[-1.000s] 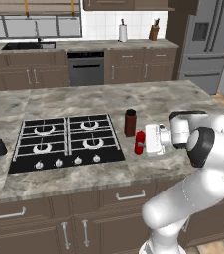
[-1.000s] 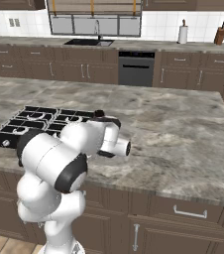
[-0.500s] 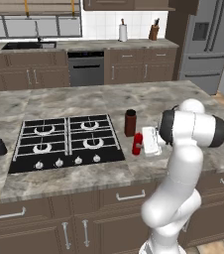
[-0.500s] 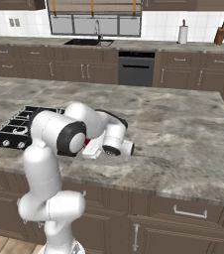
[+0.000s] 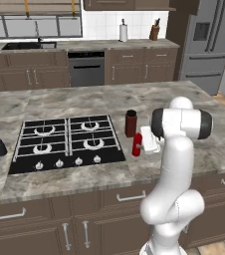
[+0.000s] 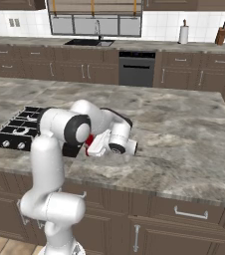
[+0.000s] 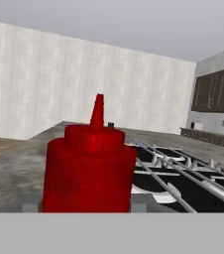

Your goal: Collect the paprika, ketchup, and shaker from the cabinet and place them next to the stove.

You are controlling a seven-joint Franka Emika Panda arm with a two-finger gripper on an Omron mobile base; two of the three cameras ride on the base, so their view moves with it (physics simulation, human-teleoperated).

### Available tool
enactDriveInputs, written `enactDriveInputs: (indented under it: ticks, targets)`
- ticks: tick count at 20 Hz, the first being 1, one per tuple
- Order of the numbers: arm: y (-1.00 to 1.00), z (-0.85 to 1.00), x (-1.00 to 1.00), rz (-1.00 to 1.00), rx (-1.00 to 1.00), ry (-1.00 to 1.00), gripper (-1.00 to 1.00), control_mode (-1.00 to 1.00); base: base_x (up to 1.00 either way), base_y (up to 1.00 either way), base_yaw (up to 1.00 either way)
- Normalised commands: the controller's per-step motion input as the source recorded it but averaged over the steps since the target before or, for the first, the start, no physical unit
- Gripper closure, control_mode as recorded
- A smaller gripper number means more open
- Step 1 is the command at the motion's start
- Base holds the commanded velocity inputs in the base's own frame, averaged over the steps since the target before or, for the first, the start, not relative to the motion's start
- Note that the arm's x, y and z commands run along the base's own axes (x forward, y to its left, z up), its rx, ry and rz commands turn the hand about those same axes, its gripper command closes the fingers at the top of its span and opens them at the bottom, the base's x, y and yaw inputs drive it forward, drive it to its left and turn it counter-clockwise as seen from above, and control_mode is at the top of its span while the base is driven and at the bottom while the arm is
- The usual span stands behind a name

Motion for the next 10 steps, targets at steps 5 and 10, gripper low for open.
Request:
enactDriveInputs:
  ticks: [5, 10]
  targets:
    - [0.17, -0.11, 0.06, 0.0, -0.01, 0.0, -1.0, -1.0, 0.0, 0.0, 0.0]
    - [0.11, 0.06, 0.0, 0.0, 0.0, 0.0, -1.0, -1.0, 0.0, 0.0, 0.0]
